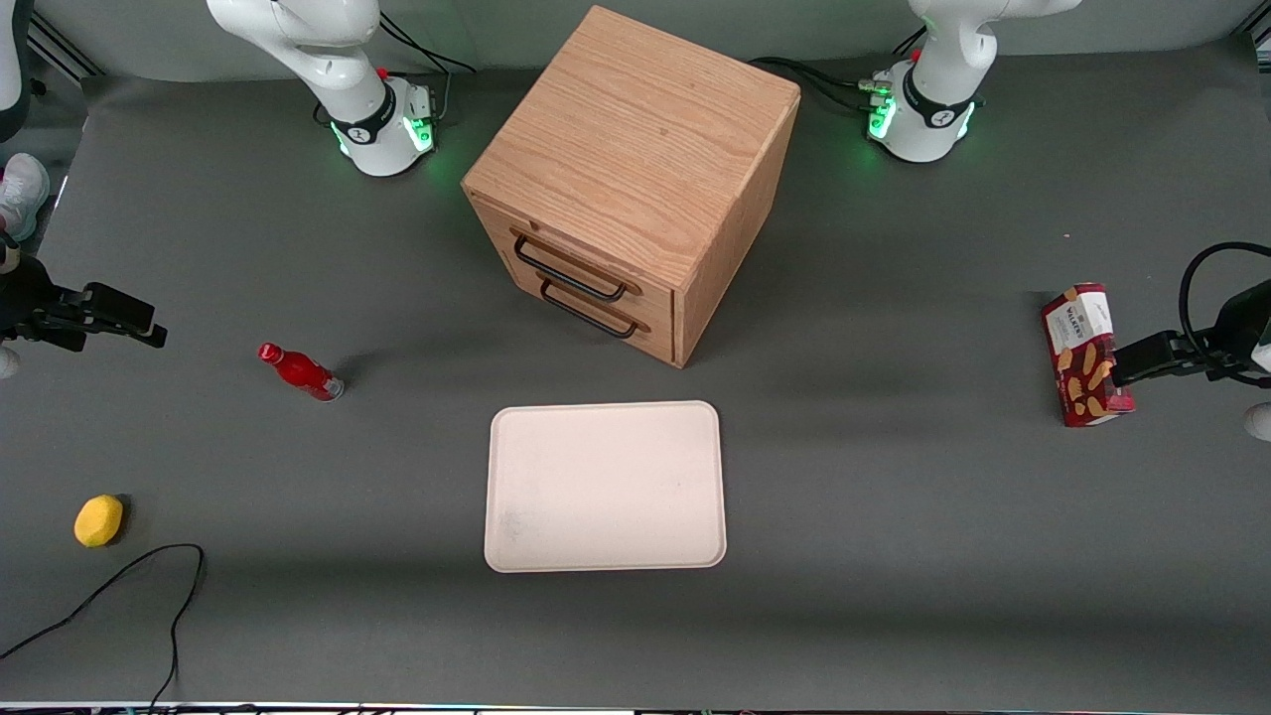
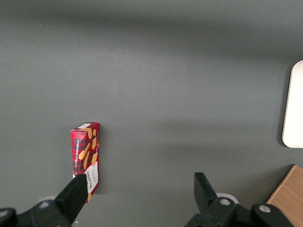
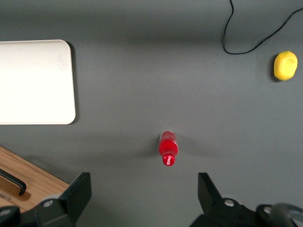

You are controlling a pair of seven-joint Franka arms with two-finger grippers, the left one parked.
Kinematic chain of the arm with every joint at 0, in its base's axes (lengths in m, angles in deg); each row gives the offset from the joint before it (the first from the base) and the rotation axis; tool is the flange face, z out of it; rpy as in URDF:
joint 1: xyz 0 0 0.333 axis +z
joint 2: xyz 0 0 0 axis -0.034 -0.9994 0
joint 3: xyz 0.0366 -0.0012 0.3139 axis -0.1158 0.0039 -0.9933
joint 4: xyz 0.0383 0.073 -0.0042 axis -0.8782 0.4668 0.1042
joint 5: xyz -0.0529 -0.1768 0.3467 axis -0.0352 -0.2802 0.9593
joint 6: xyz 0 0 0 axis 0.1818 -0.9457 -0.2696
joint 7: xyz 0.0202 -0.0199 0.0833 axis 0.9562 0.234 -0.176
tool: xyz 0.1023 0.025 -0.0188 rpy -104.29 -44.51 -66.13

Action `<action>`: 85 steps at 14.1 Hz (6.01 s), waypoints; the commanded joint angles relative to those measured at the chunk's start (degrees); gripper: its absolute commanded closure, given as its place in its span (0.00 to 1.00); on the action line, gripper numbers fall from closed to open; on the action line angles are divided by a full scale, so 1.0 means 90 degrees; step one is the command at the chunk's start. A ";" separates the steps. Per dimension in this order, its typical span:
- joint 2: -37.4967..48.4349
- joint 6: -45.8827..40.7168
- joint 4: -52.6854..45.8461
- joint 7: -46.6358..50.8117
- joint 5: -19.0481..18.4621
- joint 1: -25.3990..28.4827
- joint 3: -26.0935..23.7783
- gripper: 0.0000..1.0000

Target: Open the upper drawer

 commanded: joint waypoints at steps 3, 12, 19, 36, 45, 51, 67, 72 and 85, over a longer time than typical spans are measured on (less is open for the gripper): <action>-0.0251 -0.0003 -0.0242 0.0041 -0.0061 0.0050 -0.0013 0.00; -0.0749 0.0036 -0.0457 0.0090 -0.0323 0.2195 -0.0140 0.00; -0.1062 -0.0003 -0.0712 -0.0213 -0.0354 0.3369 -0.0335 0.00; -0.1746 0.0777 0.0127 -0.1668 0.0965 0.3487 -0.0871 0.00; -0.1736 0.1315 0.0772 -0.1872 0.0554 0.3477 -0.0980 0.00; -0.1765 0.1773 0.0890 -0.1941 0.0262 0.3302 -0.0970 0.00; -0.2311 0.2155 0.0022 -0.2703 0.0252 0.2755 -0.0267 0.00; -0.2458 0.2155 -0.0223 -0.2722 0.0232 0.2706 -0.0141 0.00; -0.2820 0.2155 -0.0896 -0.3260 0.0232 0.2550 0.0524 0.00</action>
